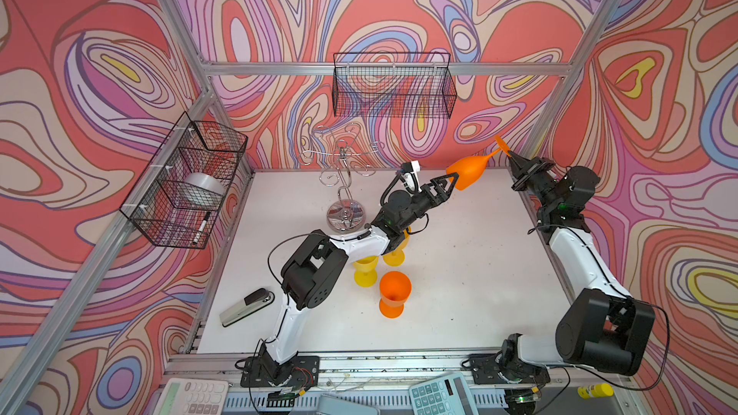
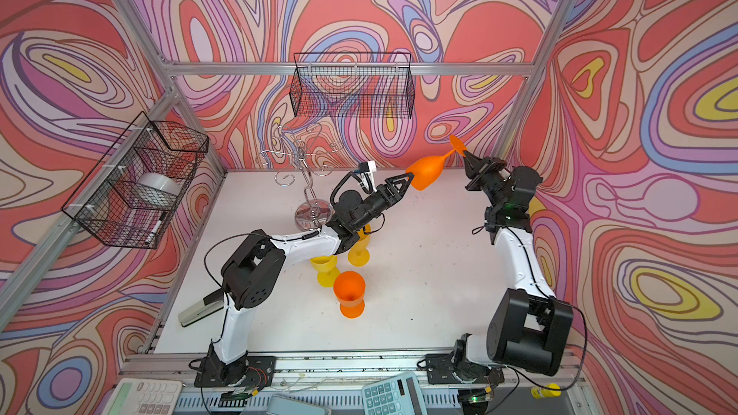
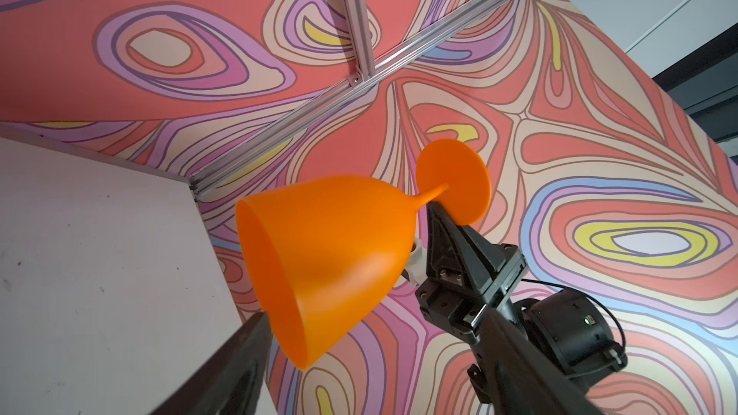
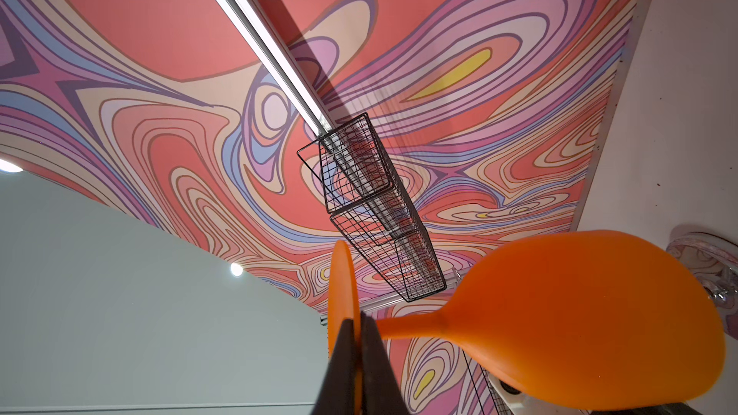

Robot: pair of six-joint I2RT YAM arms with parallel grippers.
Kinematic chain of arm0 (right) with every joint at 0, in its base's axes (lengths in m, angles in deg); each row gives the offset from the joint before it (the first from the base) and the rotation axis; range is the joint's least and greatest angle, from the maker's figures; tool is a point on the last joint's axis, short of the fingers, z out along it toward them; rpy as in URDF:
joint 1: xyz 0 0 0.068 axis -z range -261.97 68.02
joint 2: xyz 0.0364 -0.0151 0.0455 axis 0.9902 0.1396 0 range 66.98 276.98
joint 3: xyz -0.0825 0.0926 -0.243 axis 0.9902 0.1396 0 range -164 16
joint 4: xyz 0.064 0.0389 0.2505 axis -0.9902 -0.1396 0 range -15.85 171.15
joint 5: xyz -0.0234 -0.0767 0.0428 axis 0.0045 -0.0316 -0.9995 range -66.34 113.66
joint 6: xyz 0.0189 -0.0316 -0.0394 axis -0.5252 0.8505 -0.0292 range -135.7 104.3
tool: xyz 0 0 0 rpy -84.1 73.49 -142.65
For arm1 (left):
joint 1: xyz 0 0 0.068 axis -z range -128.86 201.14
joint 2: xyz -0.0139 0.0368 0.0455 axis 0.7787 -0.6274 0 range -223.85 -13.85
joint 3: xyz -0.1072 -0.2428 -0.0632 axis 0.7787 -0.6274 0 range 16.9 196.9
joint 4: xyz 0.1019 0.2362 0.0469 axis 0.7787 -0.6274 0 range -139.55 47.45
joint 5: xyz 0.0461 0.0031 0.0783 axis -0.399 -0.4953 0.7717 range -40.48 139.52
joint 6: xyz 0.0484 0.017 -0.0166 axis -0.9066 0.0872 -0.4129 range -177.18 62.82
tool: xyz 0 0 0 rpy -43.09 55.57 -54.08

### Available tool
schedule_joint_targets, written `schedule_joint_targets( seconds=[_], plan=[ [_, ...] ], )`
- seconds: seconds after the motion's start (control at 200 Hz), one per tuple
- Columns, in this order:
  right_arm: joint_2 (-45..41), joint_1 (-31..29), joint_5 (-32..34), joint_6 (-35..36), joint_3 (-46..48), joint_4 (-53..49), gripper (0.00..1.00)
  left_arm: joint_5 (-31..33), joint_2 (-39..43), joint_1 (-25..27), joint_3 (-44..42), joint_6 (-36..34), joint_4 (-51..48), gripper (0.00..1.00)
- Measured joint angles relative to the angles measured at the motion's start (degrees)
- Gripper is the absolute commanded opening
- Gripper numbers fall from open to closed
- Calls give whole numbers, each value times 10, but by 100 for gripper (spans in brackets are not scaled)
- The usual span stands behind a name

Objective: Take the wine glass off the wine glass rack
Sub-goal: 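Close the left gripper on the orange glass bowl beside the right gripper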

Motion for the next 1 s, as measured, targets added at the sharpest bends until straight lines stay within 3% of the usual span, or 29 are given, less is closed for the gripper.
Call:
schedule_joint_targets(
  seconds=[0.716, 0.997],
  plan=[
    [-1, 2, 5, 0, 0, -1, 0, -30, -49, -5, 50, 38, 19, 76],
    [-1, 2, 5, 0, 0, 0, 0, -40, -72, -5, 77, 54, 27, 60]
  ],
)
